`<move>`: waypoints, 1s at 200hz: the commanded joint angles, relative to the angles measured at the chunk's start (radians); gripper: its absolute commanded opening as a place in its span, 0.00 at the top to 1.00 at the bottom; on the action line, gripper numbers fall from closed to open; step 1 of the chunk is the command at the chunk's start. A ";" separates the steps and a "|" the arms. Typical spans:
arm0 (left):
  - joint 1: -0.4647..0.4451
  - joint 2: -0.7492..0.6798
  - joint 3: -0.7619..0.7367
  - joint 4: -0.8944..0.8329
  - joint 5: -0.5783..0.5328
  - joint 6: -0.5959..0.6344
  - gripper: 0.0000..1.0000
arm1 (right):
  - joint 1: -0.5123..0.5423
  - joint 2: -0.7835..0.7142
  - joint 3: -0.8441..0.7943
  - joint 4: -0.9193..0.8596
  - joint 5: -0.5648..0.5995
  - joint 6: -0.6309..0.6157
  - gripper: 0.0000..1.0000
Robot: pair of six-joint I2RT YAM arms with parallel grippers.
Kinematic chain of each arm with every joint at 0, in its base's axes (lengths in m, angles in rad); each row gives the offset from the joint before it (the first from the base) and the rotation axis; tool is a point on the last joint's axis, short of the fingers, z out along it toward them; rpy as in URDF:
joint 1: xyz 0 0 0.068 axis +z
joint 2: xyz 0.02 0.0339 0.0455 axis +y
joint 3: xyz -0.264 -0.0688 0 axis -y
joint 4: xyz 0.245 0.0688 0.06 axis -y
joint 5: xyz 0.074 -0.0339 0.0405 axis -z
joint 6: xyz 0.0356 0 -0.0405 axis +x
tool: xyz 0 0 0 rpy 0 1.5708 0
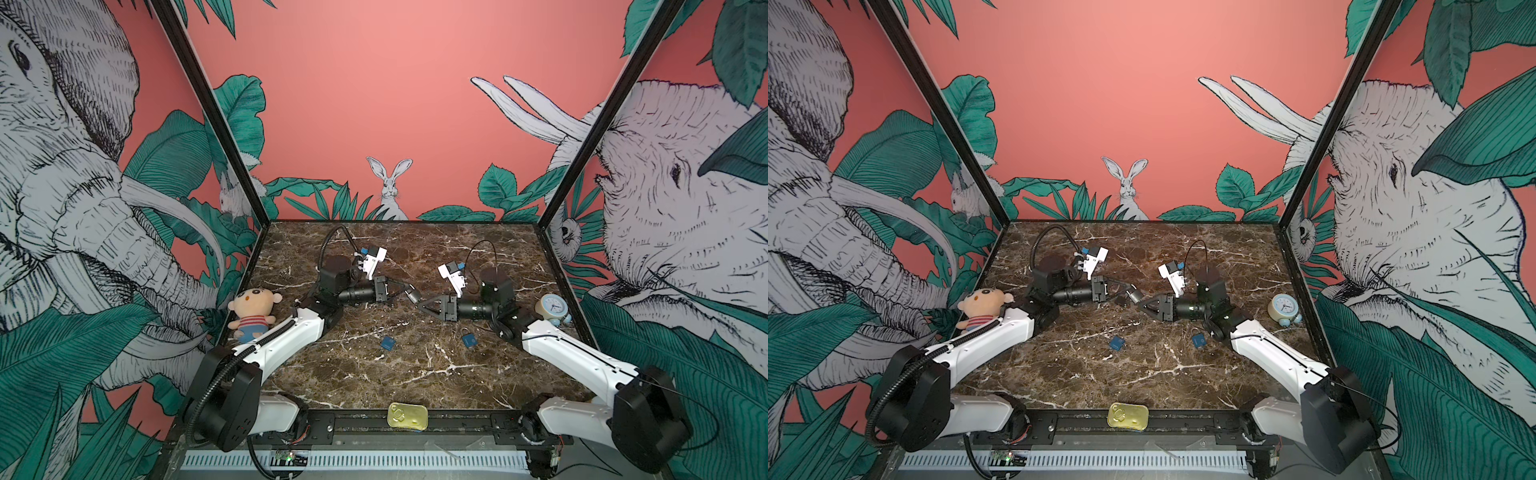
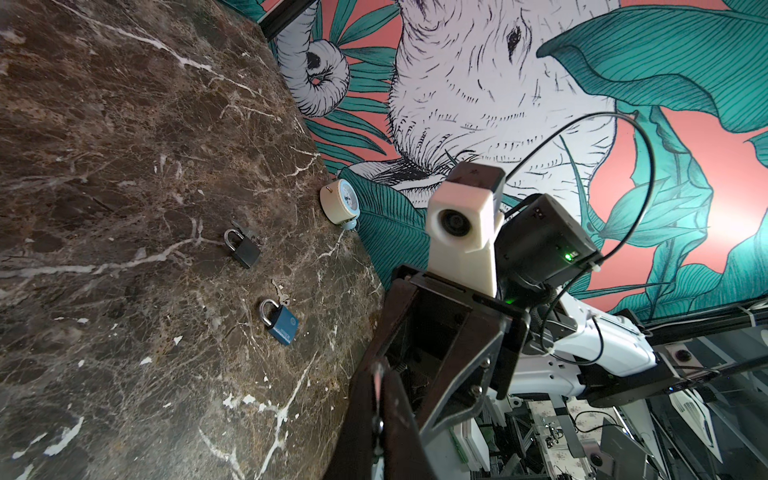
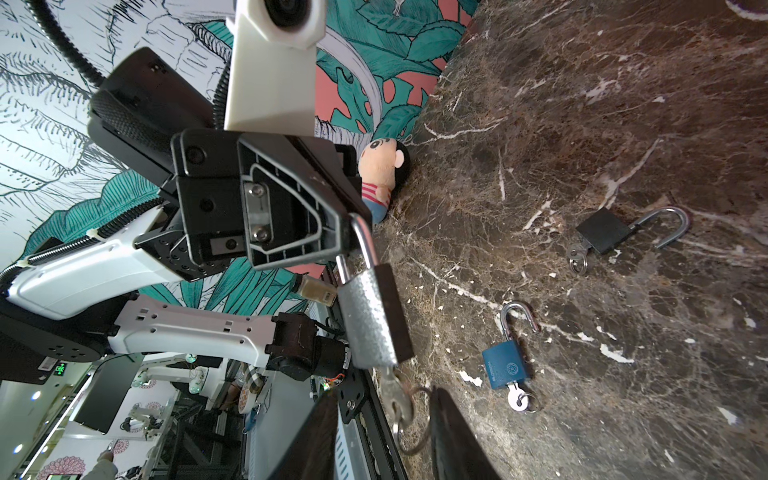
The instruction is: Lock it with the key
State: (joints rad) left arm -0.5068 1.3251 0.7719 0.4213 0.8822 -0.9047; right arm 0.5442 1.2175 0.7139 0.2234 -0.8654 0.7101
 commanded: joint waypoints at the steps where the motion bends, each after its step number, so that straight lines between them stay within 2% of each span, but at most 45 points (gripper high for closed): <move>1: 0.006 -0.019 0.016 0.053 0.008 -0.012 1.00 | 0.007 0.006 0.034 0.051 -0.008 0.001 0.70; 66: 0.009 -0.023 0.012 0.067 -0.020 -0.022 1.00 | 0.008 -0.001 0.027 0.011 0.012 -0.019 1.00; 115: 0.024 -0.012 0.022 0.141 -0.023 -0.080 1.00 | 0.008 -0.029 0.004 -0.048 0.023 -0.046 1.00; 200: 0.092 -0.024 0.050 0.173 0.015 -0.118 1.00 | 0.005 -0.118 -0.057 -0.093 0.034 -0.054 1.00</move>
State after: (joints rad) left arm -0.4759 1.3277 0.7719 0.5079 0.9501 -0.9848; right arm 0.5503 1.1339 0.6975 0.2138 -0.8364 0.6914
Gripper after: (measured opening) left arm 0.075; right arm 0.048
